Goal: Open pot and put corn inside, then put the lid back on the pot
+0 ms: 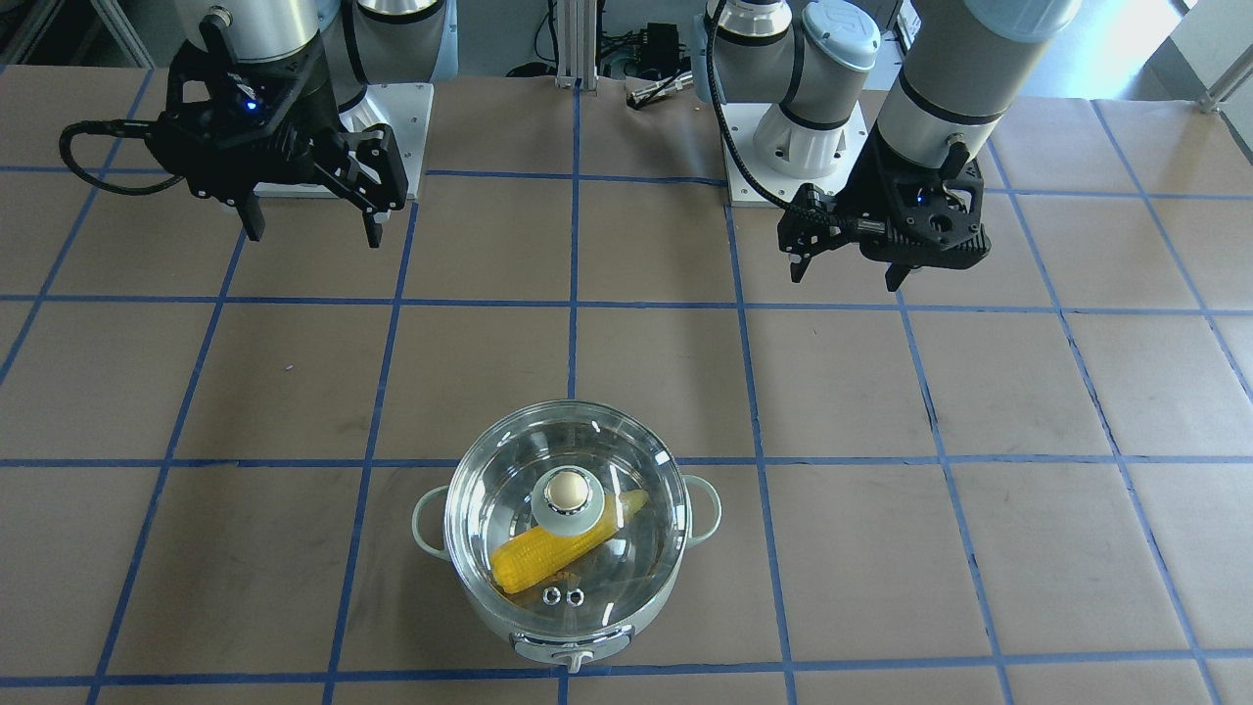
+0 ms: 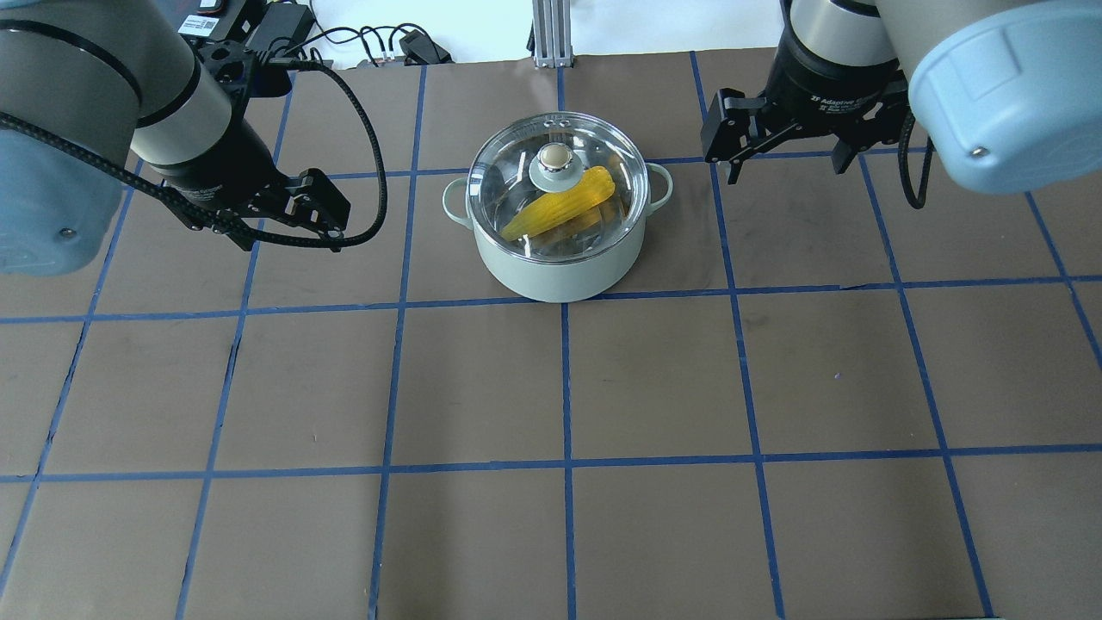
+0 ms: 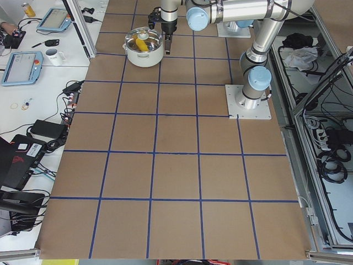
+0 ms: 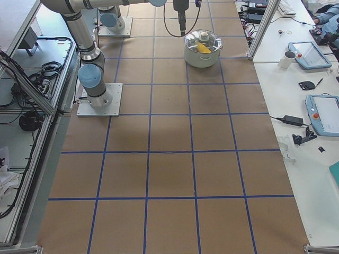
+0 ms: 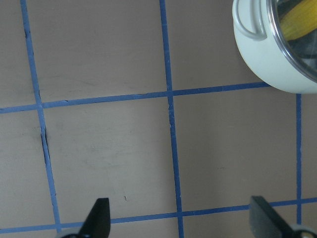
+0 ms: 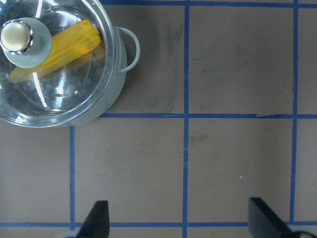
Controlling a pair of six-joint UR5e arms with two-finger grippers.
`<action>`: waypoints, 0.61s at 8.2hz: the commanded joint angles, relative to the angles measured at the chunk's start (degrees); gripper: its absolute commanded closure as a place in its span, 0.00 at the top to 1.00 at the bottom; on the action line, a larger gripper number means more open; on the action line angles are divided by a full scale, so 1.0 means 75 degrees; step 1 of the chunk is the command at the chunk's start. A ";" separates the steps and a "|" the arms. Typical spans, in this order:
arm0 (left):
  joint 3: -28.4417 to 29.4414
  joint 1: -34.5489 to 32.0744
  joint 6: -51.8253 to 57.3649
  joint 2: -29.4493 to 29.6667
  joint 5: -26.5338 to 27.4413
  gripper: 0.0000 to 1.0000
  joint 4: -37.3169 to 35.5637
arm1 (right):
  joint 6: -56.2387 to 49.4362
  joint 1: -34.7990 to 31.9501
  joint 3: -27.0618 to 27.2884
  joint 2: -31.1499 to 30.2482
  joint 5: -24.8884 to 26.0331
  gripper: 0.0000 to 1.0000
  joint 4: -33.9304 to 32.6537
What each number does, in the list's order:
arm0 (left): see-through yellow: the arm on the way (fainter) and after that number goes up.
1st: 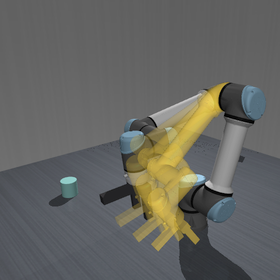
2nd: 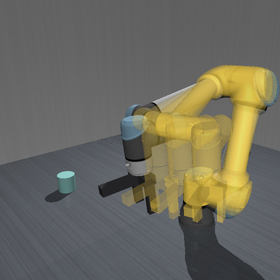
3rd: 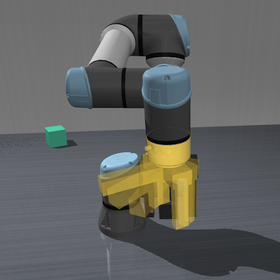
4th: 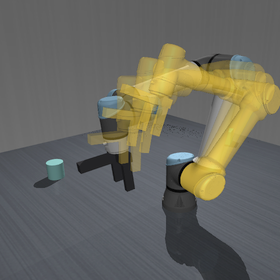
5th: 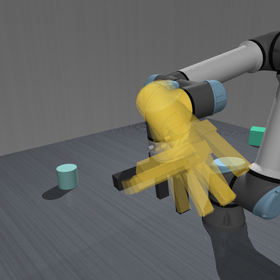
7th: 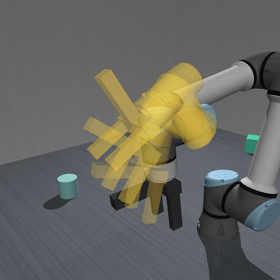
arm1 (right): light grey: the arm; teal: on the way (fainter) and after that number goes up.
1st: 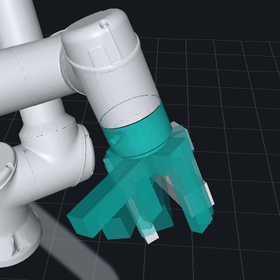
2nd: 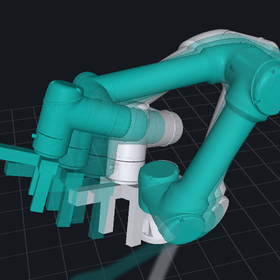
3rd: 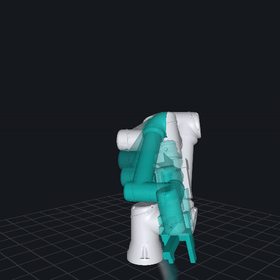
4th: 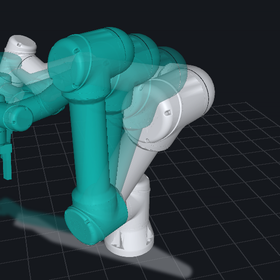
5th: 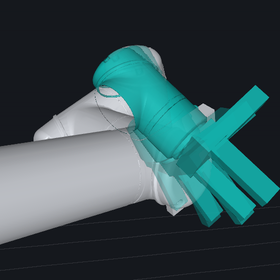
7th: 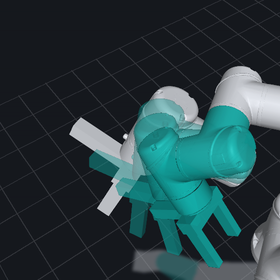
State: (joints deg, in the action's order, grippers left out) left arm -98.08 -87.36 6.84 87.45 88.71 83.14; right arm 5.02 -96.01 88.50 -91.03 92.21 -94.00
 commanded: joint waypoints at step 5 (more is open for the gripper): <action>0.0000 0.0000 -0.0021 0.0000 -0.0004 1.00 0.0000 | -0.0073 -0.0006 0.0000 0.0056 -0.0364 1.00 -0.0112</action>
State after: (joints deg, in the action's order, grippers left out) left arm -98.09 -87.36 6.74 87.43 88.68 83.14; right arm 4.56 -95.98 88.51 -90.65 89.59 -94.72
